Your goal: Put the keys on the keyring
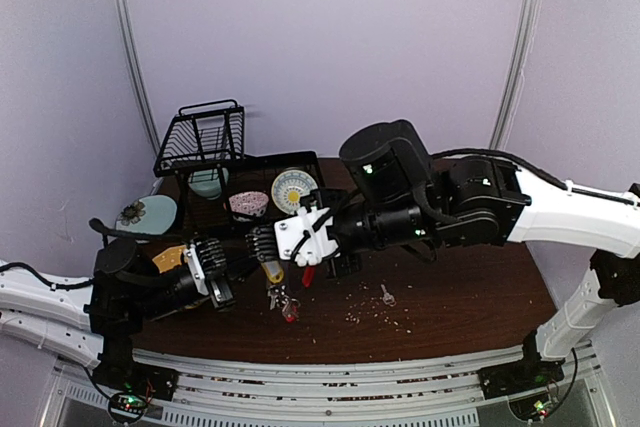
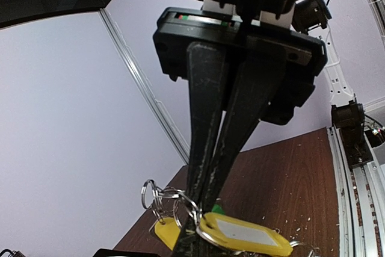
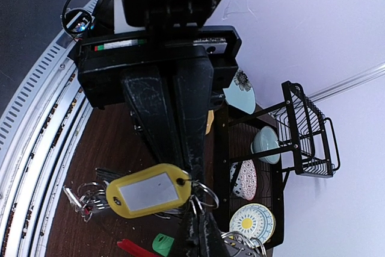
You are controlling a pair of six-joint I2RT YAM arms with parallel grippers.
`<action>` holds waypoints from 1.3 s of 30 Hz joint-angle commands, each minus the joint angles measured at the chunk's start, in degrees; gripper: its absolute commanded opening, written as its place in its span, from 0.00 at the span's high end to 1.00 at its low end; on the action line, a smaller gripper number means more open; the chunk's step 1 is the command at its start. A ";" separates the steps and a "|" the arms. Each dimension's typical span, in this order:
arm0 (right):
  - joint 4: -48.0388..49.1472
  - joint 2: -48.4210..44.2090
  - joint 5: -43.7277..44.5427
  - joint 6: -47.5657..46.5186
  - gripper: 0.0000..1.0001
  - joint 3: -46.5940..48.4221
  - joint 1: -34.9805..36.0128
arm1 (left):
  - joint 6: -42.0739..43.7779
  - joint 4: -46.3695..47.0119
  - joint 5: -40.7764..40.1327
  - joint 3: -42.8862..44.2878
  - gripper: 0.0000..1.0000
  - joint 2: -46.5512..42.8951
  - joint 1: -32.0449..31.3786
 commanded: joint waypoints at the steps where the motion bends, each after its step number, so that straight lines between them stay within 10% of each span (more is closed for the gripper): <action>1: -1.61 1.47 1.80 -0.31 1.00 1.40 -0.01 | 0.39 6.61 3.03 0.98 1.00 -0.73 -0.43; 26: 5.48 -4.13 5.24 11.79 1.00 -3.87 -2.14 | -6.34 -6.30 -9.75 -1.10 0.71 -9.77 -0.47; 39: -25.58 17.35 28.40 41.87 1.00 30.29 -3.16 | -17.30 -11.33 -15.35 6.14 0.69 -7.05 -0.20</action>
